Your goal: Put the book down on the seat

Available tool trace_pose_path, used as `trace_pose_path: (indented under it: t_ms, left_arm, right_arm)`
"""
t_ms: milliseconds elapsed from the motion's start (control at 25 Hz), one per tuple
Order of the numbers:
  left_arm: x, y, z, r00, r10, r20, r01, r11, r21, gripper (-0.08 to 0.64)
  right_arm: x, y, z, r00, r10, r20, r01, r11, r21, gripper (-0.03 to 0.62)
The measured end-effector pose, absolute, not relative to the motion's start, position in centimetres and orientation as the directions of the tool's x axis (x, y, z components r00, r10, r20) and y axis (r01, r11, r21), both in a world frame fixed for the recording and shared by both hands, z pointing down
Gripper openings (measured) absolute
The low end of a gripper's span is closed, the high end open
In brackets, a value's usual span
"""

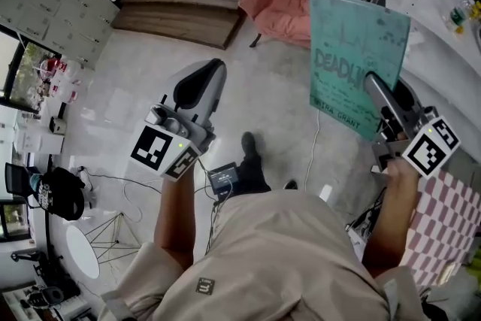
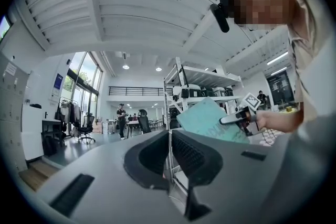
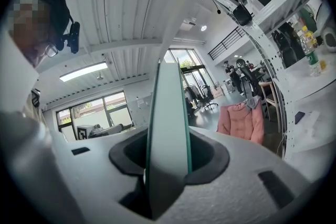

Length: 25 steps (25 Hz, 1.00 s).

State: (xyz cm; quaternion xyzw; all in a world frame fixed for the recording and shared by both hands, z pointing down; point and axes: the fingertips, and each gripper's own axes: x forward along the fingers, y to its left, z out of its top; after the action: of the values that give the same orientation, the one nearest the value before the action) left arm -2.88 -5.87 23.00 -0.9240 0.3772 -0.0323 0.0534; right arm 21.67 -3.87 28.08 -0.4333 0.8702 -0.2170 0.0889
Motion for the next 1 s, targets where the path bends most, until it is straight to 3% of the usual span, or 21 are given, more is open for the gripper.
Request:
trace_pose_path:
  t_ms: [480, 1000]
  left_arm:
    - [-4.6, -23.7, 24.4, 0.791, -0.612, 0.006, -0.608, -0.786, -0.112, 0.023]
    - [-3.3, -38.2, 25.8, 0.836, -0.547, 0.046, -0.542, -0.835, -0.094, 0.023]
  right_arm:
    - [20.5, -17.3, 29.6, -0.487, -0.871, 0.065, -0.793, 0.409, -0.451, 0.149]
    - [20.1, -30.6, 31.0, -0.449, -0.889, 0.092, -0.803, 0.357, -0.477, 0.149]
